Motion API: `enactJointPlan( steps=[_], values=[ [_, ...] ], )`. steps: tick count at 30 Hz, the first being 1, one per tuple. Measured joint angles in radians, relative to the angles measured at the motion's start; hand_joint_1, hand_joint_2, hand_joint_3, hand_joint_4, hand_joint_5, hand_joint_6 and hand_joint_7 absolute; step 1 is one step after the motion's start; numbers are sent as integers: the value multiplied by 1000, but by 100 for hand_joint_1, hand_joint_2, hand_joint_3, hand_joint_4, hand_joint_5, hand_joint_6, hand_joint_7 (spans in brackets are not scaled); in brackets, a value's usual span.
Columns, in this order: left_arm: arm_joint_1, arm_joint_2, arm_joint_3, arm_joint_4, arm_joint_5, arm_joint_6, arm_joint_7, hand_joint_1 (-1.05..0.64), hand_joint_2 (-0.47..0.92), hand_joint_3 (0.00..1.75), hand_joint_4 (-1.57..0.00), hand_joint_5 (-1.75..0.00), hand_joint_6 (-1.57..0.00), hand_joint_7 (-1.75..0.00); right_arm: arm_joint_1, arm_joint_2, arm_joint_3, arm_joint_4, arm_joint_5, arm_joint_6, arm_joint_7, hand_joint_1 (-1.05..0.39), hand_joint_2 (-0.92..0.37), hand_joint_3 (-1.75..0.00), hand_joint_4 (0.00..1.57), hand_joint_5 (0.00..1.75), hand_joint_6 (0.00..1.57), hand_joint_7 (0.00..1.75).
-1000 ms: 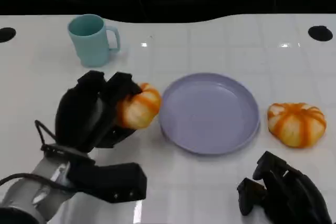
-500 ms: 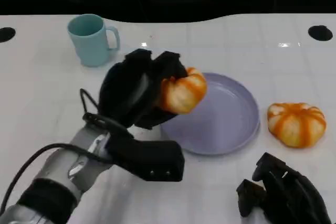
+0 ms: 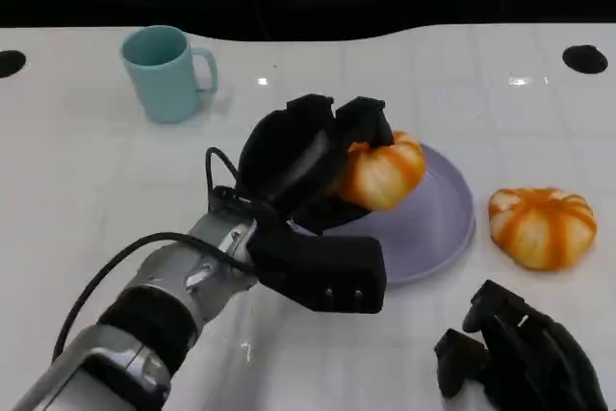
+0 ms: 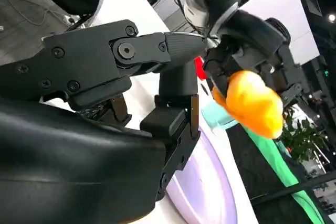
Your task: Grasp the bread from the table and place it into the plate.
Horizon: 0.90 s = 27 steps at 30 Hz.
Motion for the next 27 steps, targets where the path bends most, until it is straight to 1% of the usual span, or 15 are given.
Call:
enactJointPlan(
  steps=[1,2,3,4,5,7,9,11,13,16,20,22,25,26,27],
  values=[
    [-4,-1,-2,8,-1,0,-10,-32,63,70,-72,-141,-77,-75,0,0,0,0,0,0,-1,-56,-92,-24,78,168,70,141],
    [-8,1,-6,14,-1,0,-30,-35,69,58,-66,-129,-74,-58,0,0,0,-1,0,0,-1,-56,-92,-23,78,168,70,141],
    [-14,4,-13,16,0,1,-56,-43,81,37,-55,-102,-64,-37,0,0,0,-1,0,0,-2,-56,-92,-23,78,168,70,140],
    [-22,11,-23,16,3,6,-88,-49,87,31,-45,-88,-55,-26,0,0,0,-1,0,0,-2,-56,-92,-23,78,167,70,140],
    [-31,18,-32,15,7,16,-123,-60,90,31,-31,-74,-43,-15,0,0,0,-1,0,0,-2,-56,-92,-23,78,167,70,140],
    [-37,33,-43,1,8,39,-201,-73,92,37,-16,-64,-31,-7,0,0,0,-1,1,0,-1,-56,-92,-23,78,167,70,140],
    [-37,46,-51,-32,8,69,-291,-85,92,44,-5,-55,-23,-2,0,0,-1,-1,2,0,-1,-55,-92,-23,78,167,69,140],
    [-35,59,-54,-81,6,99,-372,-92,92,49,-1,-47,-21,-1,0,0,-1,-1,2,1,1,-56,-92,-23,78,167,69,141],
    [-31,77,-54,-133,5,121,-434,-97,92,53,0,-42,-19,0,0,0,-2,1,3,1,5,-56,-92,-23,78,168,69,141],
    [-17,98,-54,-194,3,131,-482,-101,92,56,0,-37,-18,0,0,0,-2,1,3,1,7,-56,-92,-23,78,168,69,141],
    [27,127,-49,-246,-14,120,-516,-102,92,57,0,-36,-18,-1,0,-1,-3,2,5,2,10,-56,-92,-23,78,168,69,141],
    [49,134,-41,-267,-34,114,-524,-101,92,54,-2,-38,-20,-1,0,-1,-3,2,5,3,10,-57,-92,-23,78,168,69,141],
    [90,152,0,-300,-102,70,-526,-90,92,43,-12,-45,-28,-5,0,-1,-3,2,5,3,11,-57,-92,-24,78,169,69,141],
    [110,153,22,-309,-141,46,-526,-85,92,42,-17,-49,-31,-6,0,-1,-4,3,5,2,11,-57,-92,-24,78,169,69,141],
    [134,153,44,-321,-180,24,-527,-79,92,40,-28,-58,-39,-9,-1,-1,-4,3,5,2,12,-57,-92,-24,78,169,69,141]
  ],
)
